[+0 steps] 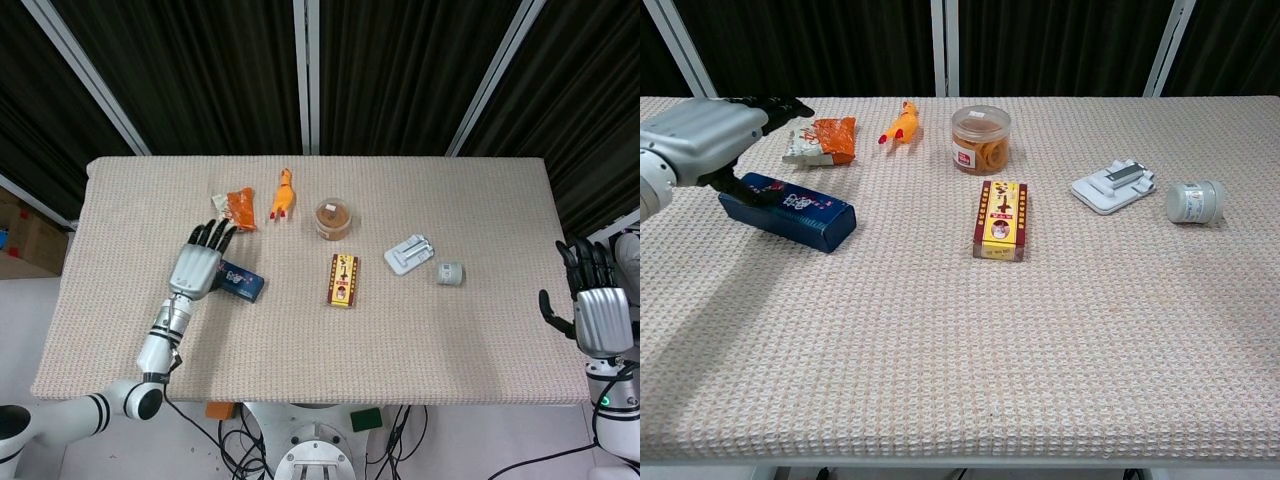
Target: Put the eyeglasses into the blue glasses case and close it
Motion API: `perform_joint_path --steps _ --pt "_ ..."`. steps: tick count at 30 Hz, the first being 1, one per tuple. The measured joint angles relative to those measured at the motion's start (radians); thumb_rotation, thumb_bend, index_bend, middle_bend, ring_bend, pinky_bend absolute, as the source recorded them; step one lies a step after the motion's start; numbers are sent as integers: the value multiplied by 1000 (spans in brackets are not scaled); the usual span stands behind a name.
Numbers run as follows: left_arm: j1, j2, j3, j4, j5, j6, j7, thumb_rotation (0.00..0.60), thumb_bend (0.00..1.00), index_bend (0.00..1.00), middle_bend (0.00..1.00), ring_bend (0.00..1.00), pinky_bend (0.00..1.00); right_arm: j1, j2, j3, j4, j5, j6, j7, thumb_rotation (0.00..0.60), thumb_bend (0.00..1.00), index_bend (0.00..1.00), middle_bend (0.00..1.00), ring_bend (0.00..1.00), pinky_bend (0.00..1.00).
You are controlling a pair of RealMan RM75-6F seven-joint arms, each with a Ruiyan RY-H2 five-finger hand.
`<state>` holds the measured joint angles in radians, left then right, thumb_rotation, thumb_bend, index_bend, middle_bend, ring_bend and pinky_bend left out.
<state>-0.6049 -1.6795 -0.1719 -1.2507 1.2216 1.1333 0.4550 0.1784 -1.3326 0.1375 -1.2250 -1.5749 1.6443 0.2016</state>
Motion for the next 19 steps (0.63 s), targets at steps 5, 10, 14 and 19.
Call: perform_joint_path --steps 5,10,14,19 --pt "68 64 17 -88 54 142 -33 545 177 0 0 0 130 -23 10 -19 -1 -9 17 -8 584 487 0 0 0 0" --pt "216 167 99 -145 164 344 -156 307 160 0 0 0 130 -59 18 -57 10 14 -21 -44 582 472 0 0 0 0" --pt "349 233 193 -141 208 434 -251 240 159 0 0 0 130 -98 33 -94 14 60 -82 -90 581 470 0 0 0 0" --pt "453 297 274 -114 240 462 -340 167 158 0 0 0 130 -126 42 -118 22 79 -112 -110 581 470 0 0 0 0"
